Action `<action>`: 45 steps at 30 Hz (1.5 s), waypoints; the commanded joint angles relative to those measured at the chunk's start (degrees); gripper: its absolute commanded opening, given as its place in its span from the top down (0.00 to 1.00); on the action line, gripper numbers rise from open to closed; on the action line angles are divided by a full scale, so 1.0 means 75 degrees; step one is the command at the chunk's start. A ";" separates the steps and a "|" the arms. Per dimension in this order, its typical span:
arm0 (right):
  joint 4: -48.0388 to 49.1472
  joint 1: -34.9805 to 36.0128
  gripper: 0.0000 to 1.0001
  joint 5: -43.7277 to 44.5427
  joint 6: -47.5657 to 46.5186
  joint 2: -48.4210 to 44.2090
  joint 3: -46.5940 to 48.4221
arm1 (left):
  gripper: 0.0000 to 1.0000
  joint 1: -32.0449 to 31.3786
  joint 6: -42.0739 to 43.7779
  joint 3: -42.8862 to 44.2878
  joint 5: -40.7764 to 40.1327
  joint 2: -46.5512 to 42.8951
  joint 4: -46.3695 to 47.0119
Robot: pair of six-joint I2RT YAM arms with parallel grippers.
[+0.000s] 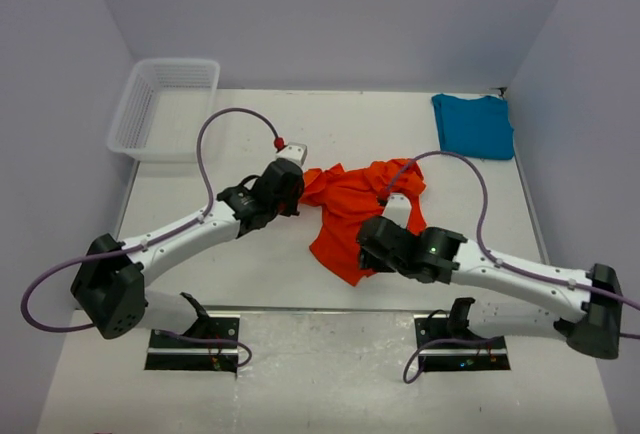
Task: Fold and stack the t-shirts
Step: Flatten out the tshirt
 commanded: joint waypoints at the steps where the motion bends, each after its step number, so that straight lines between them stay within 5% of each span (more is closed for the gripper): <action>1: 0.0407 0.0068 0.48 0.0194 0.0385 -0.1378 -0.0741 | 1.00 0.0015 -0.0139 -0.0097 0.0158 -0.0318 -0.0046; 6: 0.0526 0.0068 0.48 0.0019 0.0726 -0.2717 -0.1459 | 1.00 0.0003 -0.0198 -0.0308 0.0263 -0.0377 -0.0022; 15: 0.0617 0.0161 0.47 -0.0578 0.1501 -0.2777 -0.2172 | 1.00 -0.0032 -0.0280 -0.0777 0.0240 -0.0669 0.0270; 27: 0.1321 0.0794 0.47 -0.0626 0.0938 0.0806 -0.1308 | 1.00 -0.0044 -0.0280 -0.1082 0.0474 -0.0834 0.0469; 45: 0.3196 -0.0612 0.49 -0.1094 -0.0351 0.2813 -0.1026 | 1.00 -0.0044 -0.0221 -0.1070 0.0767 -0.0939 0.0540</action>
